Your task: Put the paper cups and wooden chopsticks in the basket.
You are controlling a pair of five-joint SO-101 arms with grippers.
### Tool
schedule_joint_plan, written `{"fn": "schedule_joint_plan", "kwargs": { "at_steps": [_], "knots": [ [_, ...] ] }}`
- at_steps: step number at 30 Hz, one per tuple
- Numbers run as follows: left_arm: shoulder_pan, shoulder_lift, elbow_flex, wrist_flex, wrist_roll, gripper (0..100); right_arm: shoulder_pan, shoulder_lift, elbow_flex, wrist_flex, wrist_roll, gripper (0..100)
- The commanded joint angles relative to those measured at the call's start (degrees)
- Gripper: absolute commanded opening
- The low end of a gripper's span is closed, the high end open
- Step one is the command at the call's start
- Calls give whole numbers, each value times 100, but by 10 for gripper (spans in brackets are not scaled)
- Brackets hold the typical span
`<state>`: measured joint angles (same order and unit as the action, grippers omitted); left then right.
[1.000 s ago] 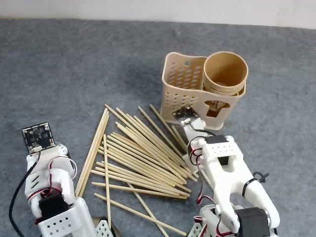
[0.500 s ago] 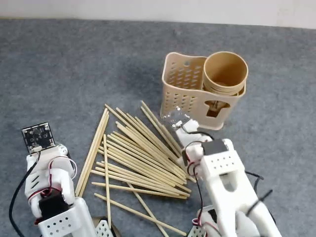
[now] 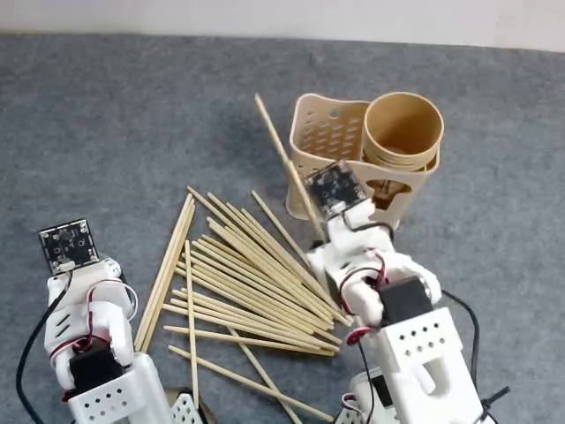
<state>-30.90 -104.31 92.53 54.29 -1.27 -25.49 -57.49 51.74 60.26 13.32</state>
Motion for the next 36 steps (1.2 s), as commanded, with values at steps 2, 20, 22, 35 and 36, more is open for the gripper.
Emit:
{"fn": "schedule_joint_plan", "kwargs": {
  "at_steps": [2, 20, 22, 35, 36],
  "knots": [
    [-31, -57, -48, -114, 9, 5, -136, -171, -1042, -48, -475, 5],
    [-31, -48, -48, -88, 9, 5, -101, -154, -2387, -3099, -914, 5],
    [-31, -48, -48, -88, 9, 5, -92, -145, -2378, -3495, -888, 5],
    [-22, -48, 48, -123, 0, 5, 910, 1200, -2369, -4620, -484, 5],
    [-22, -48, 48, -123, 0, 5, 936, 1341, -2369, -4611, -484, 5]
  ]
}}
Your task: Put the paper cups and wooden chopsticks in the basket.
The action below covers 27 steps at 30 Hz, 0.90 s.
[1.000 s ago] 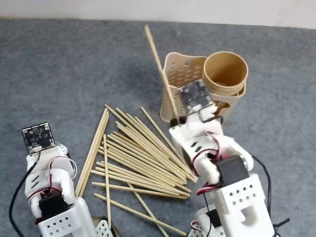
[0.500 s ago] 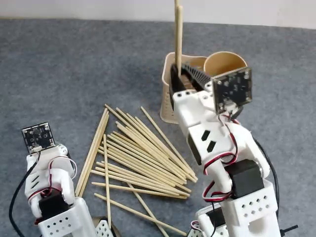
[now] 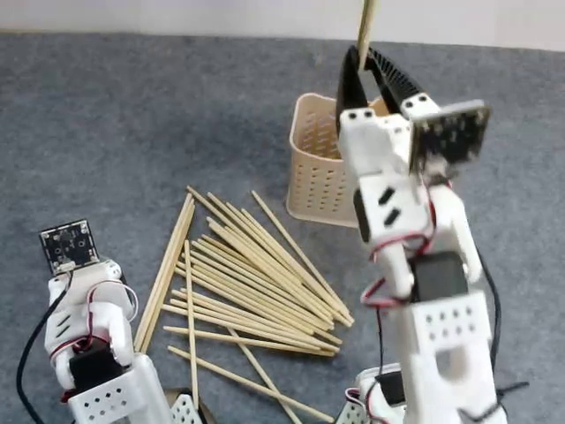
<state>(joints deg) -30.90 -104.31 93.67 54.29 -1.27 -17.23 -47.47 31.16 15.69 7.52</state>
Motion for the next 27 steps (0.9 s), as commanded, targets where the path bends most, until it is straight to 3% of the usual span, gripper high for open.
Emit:
{"fn": "schedule_joint_plan", "kwargs": {
  "at_steps": [1, 15, 21, 27],
  "knots": [
    [-22, -48, -66, -123, 0, 5, 127, 462, -295, -145, 97, 5],
    [-22, -48, -48, -123, 0, 5, 136, 1297, 365, -163, 97, 8],
    [-22, -48, -40, -123, -9, 5, 145, 1235, 365, -127, 97, 101],
    [145, -48, -13, -114, -229, 5, 145, 1226, 374, -119, 97, 101]
  ]
}}
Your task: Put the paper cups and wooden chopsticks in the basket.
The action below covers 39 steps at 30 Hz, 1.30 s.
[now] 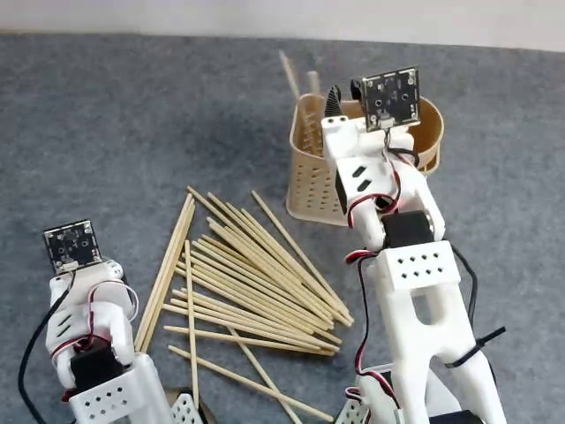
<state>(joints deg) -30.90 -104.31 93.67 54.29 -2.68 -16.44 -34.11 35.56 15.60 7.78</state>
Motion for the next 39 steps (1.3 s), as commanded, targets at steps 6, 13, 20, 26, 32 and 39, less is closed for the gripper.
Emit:
{"fn": "schedule_joint_plan", "kwargs": {
  "at_steps": [6, 13, 20, 26, 32, 39],
  "knots": [
    [189, -48, -13, -114, -97, 5, 57, -330, 75, -110, 88, 101],
    [189, -48, -13, -105, -97, 5, 48, -1622, 664, -101, 88, 101],
    [189, -48, -13, -105, -97, 5, 22, -2897, 1341, -101, 79, 101],
    [189, -48, -13, -105, -97, 5, -365, -3565, 1420, 1218, 70, 101],
    [189, -48, -13, -105, -97, 5, -1007, -4066, 1420, 2176, 70, 101],
    [189, -48, -13, -105, -97, 5, -1798, -4066, 1420, 3266, 97, 101]
  ]
}}
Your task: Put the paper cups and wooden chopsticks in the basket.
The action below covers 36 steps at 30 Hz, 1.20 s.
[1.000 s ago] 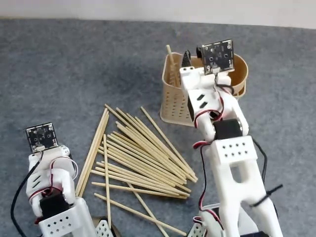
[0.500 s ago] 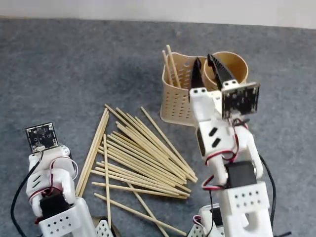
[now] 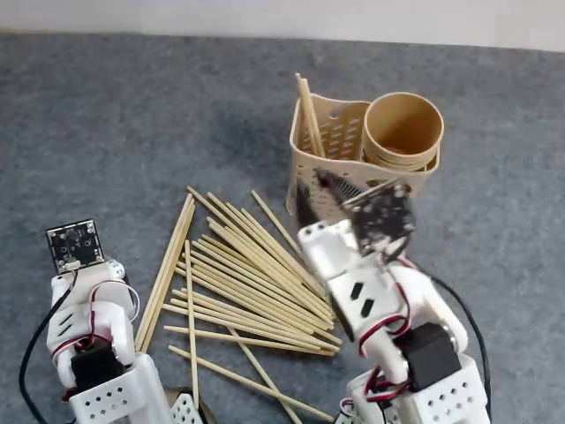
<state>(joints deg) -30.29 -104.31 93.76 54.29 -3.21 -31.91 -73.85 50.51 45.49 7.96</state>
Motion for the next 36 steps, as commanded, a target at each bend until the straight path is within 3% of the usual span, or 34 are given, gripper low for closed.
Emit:
{"fn": "schedule_joint_plan", "kwargs": {
  "at_steps": [1, 10, 22, 36],
  "knots": [
    [127, -48, -22, -105, -44, 5, -295, -92, -75, 382, 70, 101],
    [127, -48, -22, -105, -44, 5, -295, 4, -48, 716, 70, 101],
    [127, -48, -13, -105, -44, 5, -295, 1508, -673, 1780, 62, 101],
    [127, -48, -13, -105, -44, 5, -295, 2721, -620, 1842, 62, 101]
  ]
}}
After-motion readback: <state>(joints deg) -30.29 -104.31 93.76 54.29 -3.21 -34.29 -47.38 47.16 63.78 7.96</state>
